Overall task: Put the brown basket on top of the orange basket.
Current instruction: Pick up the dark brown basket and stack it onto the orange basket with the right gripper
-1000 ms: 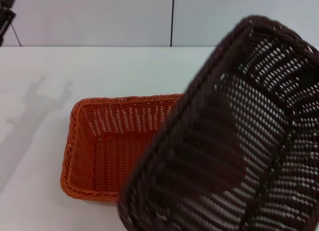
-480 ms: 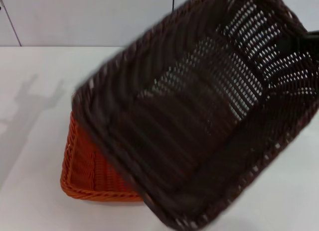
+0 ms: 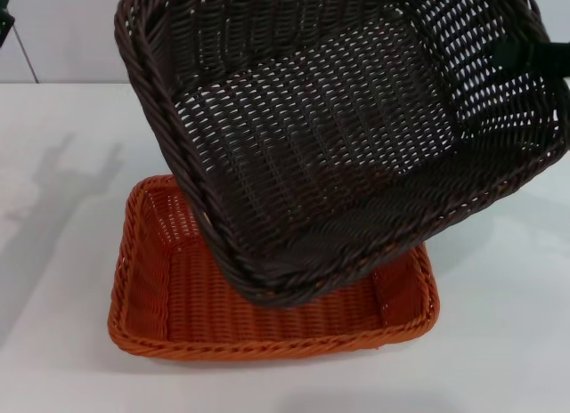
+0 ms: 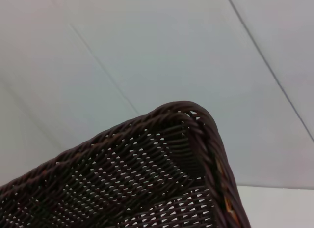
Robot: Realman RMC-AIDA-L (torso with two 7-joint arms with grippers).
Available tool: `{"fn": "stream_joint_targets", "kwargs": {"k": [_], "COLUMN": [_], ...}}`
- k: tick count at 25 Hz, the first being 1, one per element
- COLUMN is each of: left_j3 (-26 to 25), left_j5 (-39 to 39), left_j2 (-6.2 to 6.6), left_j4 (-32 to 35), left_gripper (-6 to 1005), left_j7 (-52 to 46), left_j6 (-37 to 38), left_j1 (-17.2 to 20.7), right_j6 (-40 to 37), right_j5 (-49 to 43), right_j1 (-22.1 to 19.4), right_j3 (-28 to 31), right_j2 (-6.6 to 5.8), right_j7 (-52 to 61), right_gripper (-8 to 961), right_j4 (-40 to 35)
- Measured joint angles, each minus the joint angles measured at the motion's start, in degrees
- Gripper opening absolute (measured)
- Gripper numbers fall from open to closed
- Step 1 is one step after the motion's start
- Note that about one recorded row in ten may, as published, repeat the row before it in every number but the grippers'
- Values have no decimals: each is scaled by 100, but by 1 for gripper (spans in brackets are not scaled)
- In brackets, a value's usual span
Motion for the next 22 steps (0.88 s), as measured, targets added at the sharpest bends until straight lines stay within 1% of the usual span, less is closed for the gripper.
{"fn": "stream_joint_targets", "kwargs": {"k": [3, 4, 5, 6, 9, 10, 11, 15, 17, 19, 20, 21, 22], "left_j3": [5, 6, 5, 5, 5, 6, 6, -31, -38, -38, -41, -41, -41], "left_j5": [0, 1, 3, 3, 6, 8, 8, -3, -4, -4, -5, -5, -5], "left_j2": [-1, 1, 1, 1, 3, 3, 3, 4, 4, 4, 3, 3, 3], "left_j4": [-125, -129, -129, -129, -129, -129, -129, -128, -128, -128, -128, -128, -128], "left_gripper": [806, 806, 806, 805, 805, 805, 805, 805, 804, 804, 804, 804, 804], "left_j7": [59, 63, 66, 69, 70, 75, 75, 152, 152, 153, 154, 154, 154], "left_j6": [2, -1, -1, -2, -4, -5, -5, 1, 2, 0, -3, -3, -3], "left_j1": [-53, -72, -77, -81, -92, -95, -95, -91, -90, -89, -89, -89, -89], "right_j6": [88, 144, 317, 317, 700, 1005, 1005, 1519, 1577, 1762, 1994, 1994, 2307], "right_j5": [29, 41, 141, 141, 458, 709, 709, 1072, 1106, 1190, 1299, 1299, 1394], "right_j1": [-59, -89, -204, -204, -471, -712, -712, -1061, -1093, -1183, -1311, -1311, -1490], "right_j3": [-99, -170, -400, -400, -899, -1356, -1356, -2057, -2113, -2303, -2555, -2555, -2887], "right_j2": [17, 26, 47, 47, 58, 54, 54, 43, 49, 59, 67, 67, 68], "right_j7": [4, 3, -17, -17, -106, -128, -128, -163, -179, -219, -308, -308, -359], "right_gripper": [151, 151, 151, 151, 151, 150, 150, 149, 149, 150, 150, 150, 150], "right_j4": [113, 175, 319, 319, 394, 368, 368, 267, 256, 236, 177, 177, 28]}}
